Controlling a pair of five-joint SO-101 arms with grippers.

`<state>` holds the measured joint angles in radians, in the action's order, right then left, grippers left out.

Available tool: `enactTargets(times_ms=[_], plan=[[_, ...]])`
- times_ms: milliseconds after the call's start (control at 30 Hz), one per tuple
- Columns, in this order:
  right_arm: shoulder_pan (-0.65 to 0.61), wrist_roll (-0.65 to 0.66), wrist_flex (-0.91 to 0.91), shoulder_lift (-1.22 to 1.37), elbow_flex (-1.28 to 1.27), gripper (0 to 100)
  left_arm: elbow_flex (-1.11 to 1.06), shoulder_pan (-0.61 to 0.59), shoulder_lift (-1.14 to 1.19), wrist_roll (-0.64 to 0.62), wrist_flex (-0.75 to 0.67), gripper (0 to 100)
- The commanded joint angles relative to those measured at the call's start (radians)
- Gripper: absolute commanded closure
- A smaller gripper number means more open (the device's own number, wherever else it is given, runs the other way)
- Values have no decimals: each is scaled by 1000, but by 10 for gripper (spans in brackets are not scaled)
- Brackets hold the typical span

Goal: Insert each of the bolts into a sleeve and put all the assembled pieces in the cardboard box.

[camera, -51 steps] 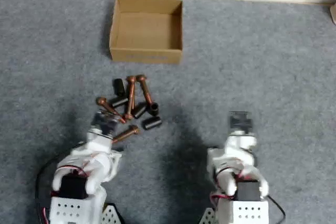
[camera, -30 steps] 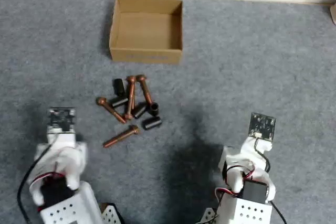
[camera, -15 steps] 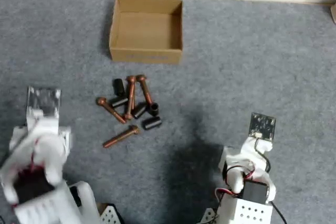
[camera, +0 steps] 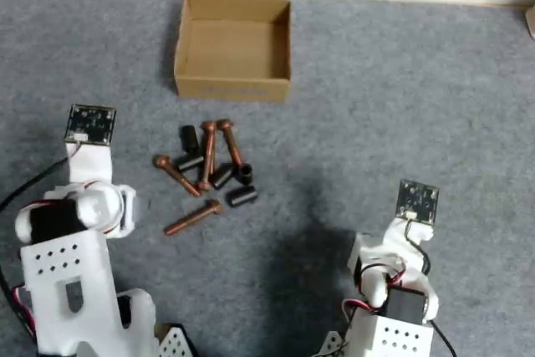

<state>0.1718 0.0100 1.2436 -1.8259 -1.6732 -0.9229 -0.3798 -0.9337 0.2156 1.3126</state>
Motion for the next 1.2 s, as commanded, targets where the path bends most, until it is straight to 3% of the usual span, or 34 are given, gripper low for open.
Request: enactTargets(times_ms=[0,1167], plan=[[12,-3,4,-8,-147,666,7,54,2,-26,-21,736],[8,-3,4,-8,-147,666,1,58,2,-25,-21,737]])
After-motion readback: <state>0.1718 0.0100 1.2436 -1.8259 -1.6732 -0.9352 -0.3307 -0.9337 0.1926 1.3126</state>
